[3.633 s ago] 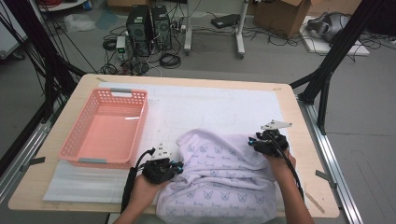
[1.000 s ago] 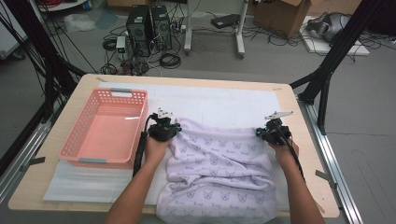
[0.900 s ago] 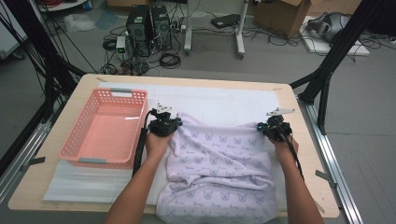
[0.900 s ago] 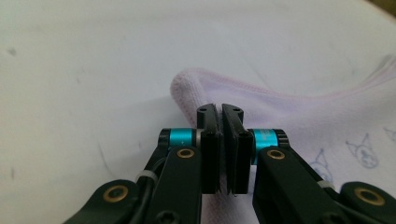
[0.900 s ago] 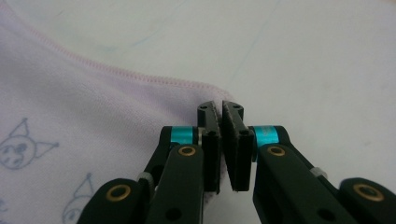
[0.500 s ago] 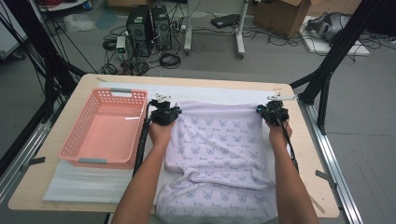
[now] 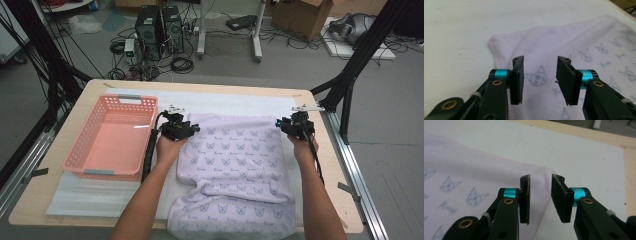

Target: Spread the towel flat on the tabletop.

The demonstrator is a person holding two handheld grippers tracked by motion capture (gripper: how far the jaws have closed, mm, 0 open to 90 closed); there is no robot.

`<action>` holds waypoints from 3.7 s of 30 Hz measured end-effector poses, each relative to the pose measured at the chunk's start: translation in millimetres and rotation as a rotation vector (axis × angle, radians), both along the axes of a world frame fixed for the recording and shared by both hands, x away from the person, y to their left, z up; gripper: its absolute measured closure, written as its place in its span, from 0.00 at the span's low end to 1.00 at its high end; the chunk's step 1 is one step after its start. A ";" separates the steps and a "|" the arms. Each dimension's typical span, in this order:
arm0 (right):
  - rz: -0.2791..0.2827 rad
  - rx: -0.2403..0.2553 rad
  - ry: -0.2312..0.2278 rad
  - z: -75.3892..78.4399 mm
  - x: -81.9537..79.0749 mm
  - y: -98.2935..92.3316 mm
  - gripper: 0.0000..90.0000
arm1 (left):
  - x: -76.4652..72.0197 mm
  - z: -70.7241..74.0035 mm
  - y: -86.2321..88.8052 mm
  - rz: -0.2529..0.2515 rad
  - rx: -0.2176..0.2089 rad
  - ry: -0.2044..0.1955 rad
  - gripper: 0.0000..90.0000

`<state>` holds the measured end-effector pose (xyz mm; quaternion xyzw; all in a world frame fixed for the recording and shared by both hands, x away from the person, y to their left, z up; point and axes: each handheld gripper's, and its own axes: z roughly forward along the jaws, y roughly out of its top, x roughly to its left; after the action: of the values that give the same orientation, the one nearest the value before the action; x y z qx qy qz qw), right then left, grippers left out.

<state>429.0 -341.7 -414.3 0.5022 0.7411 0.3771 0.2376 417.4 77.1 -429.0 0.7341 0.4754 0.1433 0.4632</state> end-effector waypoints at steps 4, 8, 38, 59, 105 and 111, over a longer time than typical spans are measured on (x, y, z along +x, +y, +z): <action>0.037 0.025 0.011 0.9 -20.9 -7.2 0.71 | -14.0 -0.1 -3.4 -0.036 0.004 -0.003 0.57; 0.088 0.030 0.040 2.8 -45.4 -12.8 0.67 | -31.5 -1.0 -5.8 -0.082 0.026 0.019 0.50; 0.211 -0.053 0.108 -26.7 -139.4 -1.7 0.98 | -96.2 -14.7 20.0 -0.108 0.115 0.048 0.98; 0.043 -0.022 -0.044 -16.8 -117.9 -8.2 0.79 | -83.0 -0.9 14.1 -0.023 0.035 -0.039 0.61; 0.144 0.022 0.075 -35.6 -228.6 -10.9 0.97 | -208.4 -36.3 50.0 -0.076 -0.048 -0.015 0.75; 0.159 0.017 0.082 -33.9 -235.4 -16.9 0.98 | -216.7 -32.8 56.4 -0.049 -0.056 0.043 0.97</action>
<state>193.5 -358.6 -448.2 0.4588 0.7844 0.3803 0.1719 200.8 133.5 -461.8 0.7350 0.4711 0.1030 0.4768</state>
